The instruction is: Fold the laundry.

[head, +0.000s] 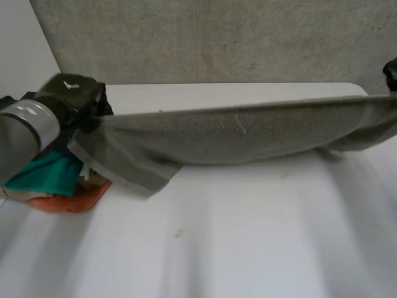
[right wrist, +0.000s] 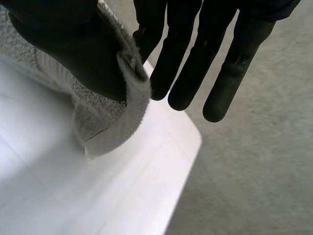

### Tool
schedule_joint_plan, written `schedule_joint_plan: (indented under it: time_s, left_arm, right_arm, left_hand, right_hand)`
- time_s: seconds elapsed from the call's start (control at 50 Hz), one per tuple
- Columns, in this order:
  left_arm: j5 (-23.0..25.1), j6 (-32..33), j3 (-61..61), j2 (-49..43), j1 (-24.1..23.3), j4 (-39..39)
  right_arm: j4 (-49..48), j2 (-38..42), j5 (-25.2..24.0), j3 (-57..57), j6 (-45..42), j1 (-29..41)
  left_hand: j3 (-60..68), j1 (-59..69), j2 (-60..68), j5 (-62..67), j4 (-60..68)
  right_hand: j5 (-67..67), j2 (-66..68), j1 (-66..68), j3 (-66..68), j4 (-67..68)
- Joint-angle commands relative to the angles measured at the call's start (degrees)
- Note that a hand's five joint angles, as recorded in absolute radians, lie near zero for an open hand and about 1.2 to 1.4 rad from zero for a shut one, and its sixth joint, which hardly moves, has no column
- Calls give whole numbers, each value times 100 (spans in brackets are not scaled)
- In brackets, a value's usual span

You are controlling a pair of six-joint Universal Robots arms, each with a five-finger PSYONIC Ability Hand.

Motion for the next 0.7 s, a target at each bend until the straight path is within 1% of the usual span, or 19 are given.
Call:
schedule_joint_plan:
  time_s: [0.02,0.04,0.06,0.1,0.12,0.14,0.16,0.18,0.2,0.24,0.26,0.28,0.32,0.4,0.46,0.58,0.64,0.7]
  left_arm:
    - [-65,876,1655,-1650,-335,421]
    - [-57,868,1936,-1782,-405,535]
    - [-57,807,2486,-1958,-528,928]
    - [-65,736,2929,-2073,-625,1526]
    - [-74,640,3201,-2091,-695,2234]
    - [-83,578,3256,-2082,-687,2616]
    - [-100,517,3274,-2074,-670,3028]
    - [-127,455,3274,-2065,-669,3441]
    - [-257,341,3274,-2047,-687,4229]
    - [-425,244,3274,-1995,-652,4884]
    - [-521,235,3248,-1960,-652,5087]
    - [-670,235,3213,-1881,-678,5185]
    - [-742,226,3187,-1828,-661,5046]
    - [-725,173,2985,-1827,-687,4405]
    - [-698,129,2476,-1792,-669,4079]
    - [-637,129,1413,-1792,-722,4043]
    - [-479,156,823,-1792,-766,4035]
    - [-329,191,323,-1836,-845,3929]
  right_arm:
    - [-670,1240,161,-1080,660,77]
    - [-1010,1476,309,-1560,949,86]
    - [-1240,1583,389,-1817,1100,86]
    - [-1811,1776,539,-2336,1390,104]
    - [-2544,1916,687,-2748,1713,113]
    - [-2891,1961,749,-2891,1838,113]
    - [-3208,2005,811,-2979,1953,113]
    - [-3933,1997,925,-3006,2154,121]
    - [-4288,1979,978,-2972,2234,121]
    - [-4913,1927,1057,-2849,2314,130]
    - [-5395,1857,1066,-2674,2323,130]
    - [-5573,1821,1058,-2568,2323,130]
    - [-5733,1734,1023,-2340,2314,130]
    - [-5698,1610,830,-1847,2323,130]
    - [-5549,1610,575,-1391,2332,130]
    - [-5076,1654,259,-320,2314,113]
    - [-4838,1698,223,77,2253,104]
    - [-4513,1786,196,683,1990,95]
  left_hand:
    - [1162,1388,1130,1270,1122]
    - [1162,1388,1130,1270,1122]
    - [1162,1388,1130,1270,1122]
    - [1162,1388,1130,1270,1122]
    - [1162,1388,1130,1270,1122]
    - [1162,1388,1130,1270,1122]
    - [1162,1388,1130,1270,1122]
    - [1162,1388,1130,1270,1122]
    - [1162,1388,1130,1270,1122]
    - [1162,1388,1130,1270,1122]
    - [1162,1388,1130,1270,1122]
    - [1162,1388,1130,1270,1122]
    - [1162,1388,1130,1270,1122]
    - [1162,1388,1130,1270,1122]
    - [1162,1388,1130,1270,1122]
    - [1162,1388,1130,1270,1122]
    - [1162,1388,1130,1270,1122]
    - [1162,1388,1130,1270,1122]
  right_hand:
    - [1236,1242,1577,1185,1141]
    - [1236,1242,1577,1185,1141]
    - [1236,1242,1577,1185,1141]
    - [1236,1242,1577,1185,1141]
    - [1236,1242,1577,1185,1141]
    - [1236,1242,1577,1185,1141]
    - [1236,1242,1577,1185,1141]
    - [1236,1242,1577,1185,1141]
    - [1236,1242,1577,1185,1141]
    - [1236,1242,1577,1185,1141]
    - [1236,1242,1577,1185,1141]
    - [1236,1242,1577,1185,1141]
    - [1236,1242,1577,1185,1141]
    - [1236,1242,1577,1185,1141]
    - [1236,1242,1577,1185,1141]
    - [1236,1242,1577,1185,1141]
    - [1236,1242,1577,1185,1141]
    - [1236,1242,1577,1185,1141]
